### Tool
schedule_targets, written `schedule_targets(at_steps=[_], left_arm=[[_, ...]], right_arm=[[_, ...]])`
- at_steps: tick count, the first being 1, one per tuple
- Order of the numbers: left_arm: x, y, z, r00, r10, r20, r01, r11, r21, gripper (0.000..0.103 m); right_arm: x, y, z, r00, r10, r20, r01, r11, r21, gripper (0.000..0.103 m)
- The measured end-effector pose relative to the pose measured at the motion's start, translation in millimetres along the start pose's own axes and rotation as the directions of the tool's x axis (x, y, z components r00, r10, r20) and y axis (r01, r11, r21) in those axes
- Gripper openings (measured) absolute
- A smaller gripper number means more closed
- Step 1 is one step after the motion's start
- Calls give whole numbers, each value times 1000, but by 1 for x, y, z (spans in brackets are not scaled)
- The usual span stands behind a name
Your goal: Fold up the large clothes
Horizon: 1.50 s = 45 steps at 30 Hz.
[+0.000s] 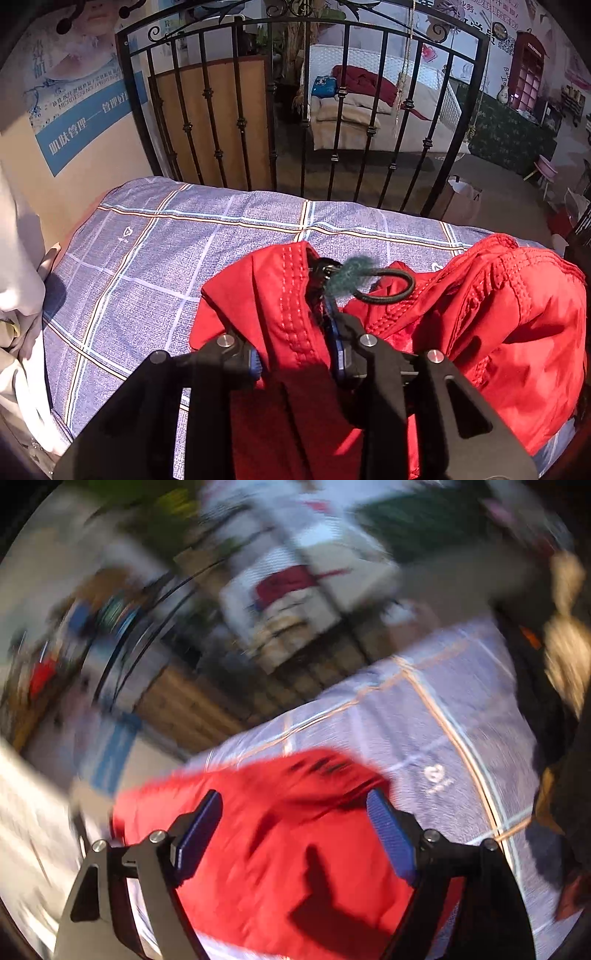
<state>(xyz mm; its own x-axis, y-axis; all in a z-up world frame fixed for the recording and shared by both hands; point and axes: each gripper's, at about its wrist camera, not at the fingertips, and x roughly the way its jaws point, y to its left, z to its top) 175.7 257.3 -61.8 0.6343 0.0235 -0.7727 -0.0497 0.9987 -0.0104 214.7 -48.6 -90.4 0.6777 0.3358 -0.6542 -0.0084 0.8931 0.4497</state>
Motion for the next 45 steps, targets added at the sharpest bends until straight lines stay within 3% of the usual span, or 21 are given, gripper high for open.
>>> schedule_targets(at_steps=[2, 5, 9, 15, 18, 22, 24, 25, 26, 27, 28, 30, 33, 37, 41, 45], left_arm=[[3, 1, 1, 1000, -6, -6, 6, 1000, -17, 29], [2, 9, 8, 999, -42, -20, 41, 997, -73, 29], [-12, 29, 20, 991, -132, -20, 127, 978, -166, 35], [-29, 65, 23, 959, -284, -7, 273, 925, -263, 39], [-42, 78, 18, 937, -349, 22, 339, 890, -304, 40], [-69, 91, 14, 894, -440, 89, 441, 825, -354, 48], [-84, 102, 17, 880, -459, 122, 469, 800, -375, 50], [-93, 108, 19, 878, -456, 145, 476, 794, -378, 56], [-107, 113, 21, 885, -427, 187, 466, 805, -366, 63], [-123, 117, 21, 896, -376, 236, 439, 830, -343, 76], [-138, 116, 21, 902, -333, 275, 411, 858, -309, 83], [-155, 102, 16, 907, -310, 287, 374, 903, -209, 85], [-156, 62, -9, 929, -264, 259, 289, 955, -63, 88], [-131, -2, -61, 945, -231, 233, 221, 973, 69, 90], [-101, -45, -105, 960, -201, 196, 189, 979, 78, 90], [-89, -70, -134, 959, -191, 210, 172, 980, 103, 90]], right_arm=[[5, 53, -28, 999, -33, 4, 33, 987, -157, 92], [31, 108, -61, 1000, -22, -12, 17, 951, -309, 94], [87, 140, -81, 986, -162, -33, 131, 887, -442, 94], [116, 112, -63, 984, -157, -78, 126, 943, -309, 97], [125, 110, -58, 978, -179, -107, 139, 942, -306, 97], [144, 115, -63, 964, -242, -110, 195, 926, -323, 98], [149, 113, -61, 964, -242, -114, 199, 934, -297, 98], [151, 110, -59, 963, -241, -121, 200, 940, -278, 98], [150, 108, -58, 964, -235, -127, 196, 944, -264, 98], [149, 107, -58, 964, -230, -130, 192, 948, -254, 98], [149, 106, -58, 965, -228, -127, 192, 950, -248, 98], [149, 105, -59, 965, -230, -126, 194, 950, -244, 98], [149, 105, -60, 964, -236, -125, 203, 951, -232, 98], [144, 108, -60, 962, -239, -133, 203, 950, -238, 98], [108, 110, -60, 976, -206, -65, 188, 958, -218, 97], [70, 97, -67, 973, -230, -12, 221, 949, -225, 97]])
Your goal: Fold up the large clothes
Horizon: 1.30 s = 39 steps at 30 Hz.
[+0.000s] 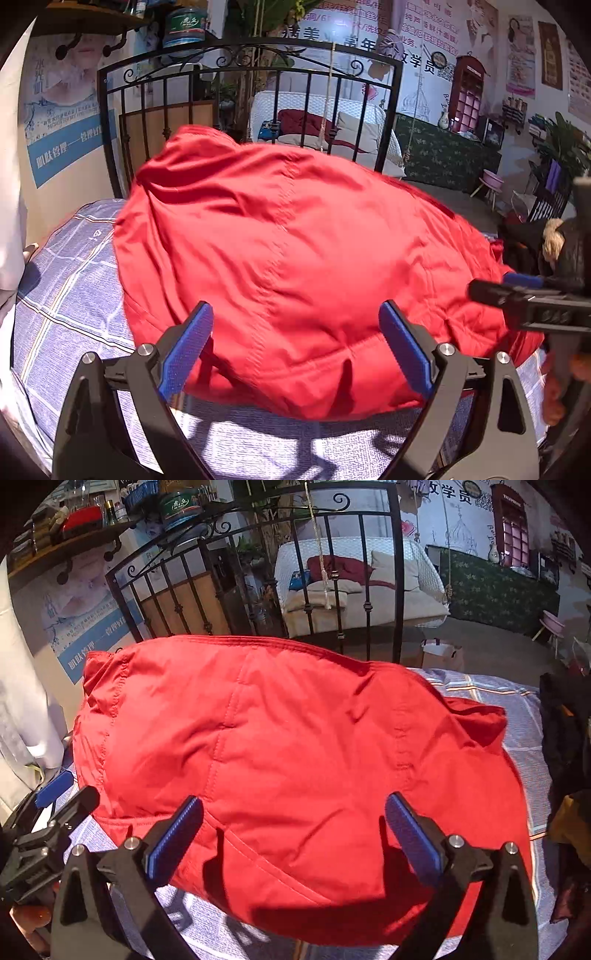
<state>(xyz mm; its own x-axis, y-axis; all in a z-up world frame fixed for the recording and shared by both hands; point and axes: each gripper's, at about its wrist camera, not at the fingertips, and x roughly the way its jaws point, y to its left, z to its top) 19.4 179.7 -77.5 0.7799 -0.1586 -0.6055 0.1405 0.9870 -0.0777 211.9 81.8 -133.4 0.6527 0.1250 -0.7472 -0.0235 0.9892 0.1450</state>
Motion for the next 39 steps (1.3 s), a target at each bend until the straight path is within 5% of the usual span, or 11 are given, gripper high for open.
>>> schedule_targets(at_steps=[6, 9, 12, 17, 23, 30, 39], left_arm=[[32, -4, 1, 998, 53, -44, -51, 998, 34, 90], [52, 3, 17, 995, 73, -61, -70, 996, 56, 98], [72, 3, 37, 993, 67, -92, -57, 993, 106, 98], [75, 0, 84, 997, 72, -15, -69, 986, 153, 98], [152, 26, 86, 962, 28, -273, -15, 999, 51, 98], [187, 27, 80, 968, -25, -250, 41, 997, 61, 99], [218, 25, 73, 925, -53, -375, 69, 997, 30, 99]], right_arm=[[9, -21, -19, 995, 24, -92, -18, 998, 64, 97], [27, -14, -23, 992, -34, -124, 37, 999, 24, 99], [38, -7, -11, 989, -64, -134, 62, 998, -13, 99], [43, -12, 32, 994, 20, -108, -15, 999, 43, 98], [88, -22, 50, 970, 20, -243, -1, 997, 75, 98], [128, -45, 56, 957, 80, -279, -42, 989, 139, 98], [161, -40, 46, 921, 41, -388, 1, 994, 107, 99]])
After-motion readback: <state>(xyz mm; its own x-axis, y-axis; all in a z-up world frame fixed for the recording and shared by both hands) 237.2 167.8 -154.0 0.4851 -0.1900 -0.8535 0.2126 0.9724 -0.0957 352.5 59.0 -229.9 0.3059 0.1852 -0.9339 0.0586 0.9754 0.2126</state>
